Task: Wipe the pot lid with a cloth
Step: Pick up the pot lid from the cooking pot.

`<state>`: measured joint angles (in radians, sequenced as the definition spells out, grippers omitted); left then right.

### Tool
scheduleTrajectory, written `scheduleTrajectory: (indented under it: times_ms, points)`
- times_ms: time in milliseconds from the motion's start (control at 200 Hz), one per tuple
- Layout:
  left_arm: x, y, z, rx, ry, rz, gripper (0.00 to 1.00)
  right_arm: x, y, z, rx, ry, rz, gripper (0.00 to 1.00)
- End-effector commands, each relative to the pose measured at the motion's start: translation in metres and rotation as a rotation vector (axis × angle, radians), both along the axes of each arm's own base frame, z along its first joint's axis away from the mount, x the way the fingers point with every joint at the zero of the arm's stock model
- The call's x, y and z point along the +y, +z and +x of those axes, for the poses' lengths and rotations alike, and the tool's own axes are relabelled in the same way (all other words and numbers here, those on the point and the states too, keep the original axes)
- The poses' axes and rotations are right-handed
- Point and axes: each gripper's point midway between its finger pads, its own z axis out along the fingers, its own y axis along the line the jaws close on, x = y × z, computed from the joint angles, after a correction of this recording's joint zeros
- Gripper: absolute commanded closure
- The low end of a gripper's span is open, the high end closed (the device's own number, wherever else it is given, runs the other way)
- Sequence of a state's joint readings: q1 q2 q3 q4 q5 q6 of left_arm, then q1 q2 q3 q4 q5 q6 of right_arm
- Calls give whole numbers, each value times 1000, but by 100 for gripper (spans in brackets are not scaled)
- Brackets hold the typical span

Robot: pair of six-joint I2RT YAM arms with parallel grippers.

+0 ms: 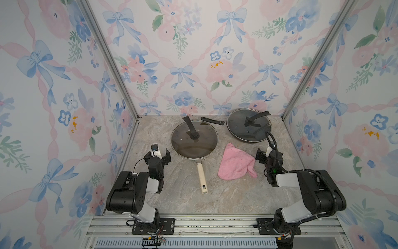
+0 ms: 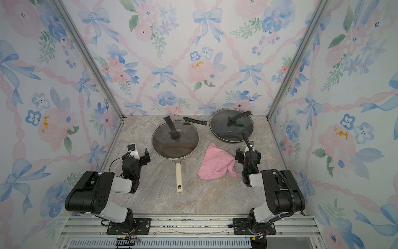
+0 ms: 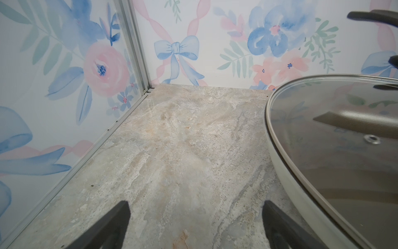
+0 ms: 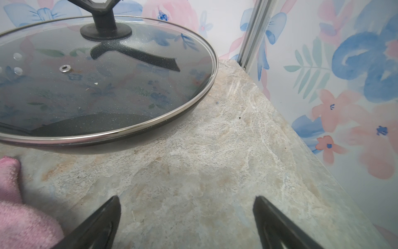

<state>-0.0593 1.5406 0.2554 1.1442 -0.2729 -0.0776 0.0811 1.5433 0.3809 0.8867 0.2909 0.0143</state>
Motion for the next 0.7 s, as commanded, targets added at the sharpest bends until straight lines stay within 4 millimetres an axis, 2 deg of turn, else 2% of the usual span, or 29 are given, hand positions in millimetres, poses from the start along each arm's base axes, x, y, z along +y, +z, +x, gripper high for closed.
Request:
scheduleTrajectory:
  times_ms: [0, 240, 315, 355, 500, 620, 695]
  points:
    - [-2, -1, -1, 2, -11, 21, 2, 2, 6, 3, -21, 8, 7, 3]
    - [-3, 2, -1, -6, -16, 22, 2, 2, 8, 3, -28, 7, 6, 3]
    - [-10, 14, 10, 6, -51, 47, 2, -1, 14, 4, -28, -14, 3, 3]
    - [-16, 15, 16, 69, -70, 55, 2, 3, 17, 5, -12, 4, 0, 3]
    - [-31, 51, 33, 121, -120, -2, 2, 23, 57, 2, 12, 79, -24, 3]
    - [-45, 86, 30, 107, -135, -113, 2, 41, 103, -10, 10, 121, 143, 3]
    - [-58, 108, 24, 110, -144, -221, 2, 52, 124, -22, 41, 92, 281, 3]
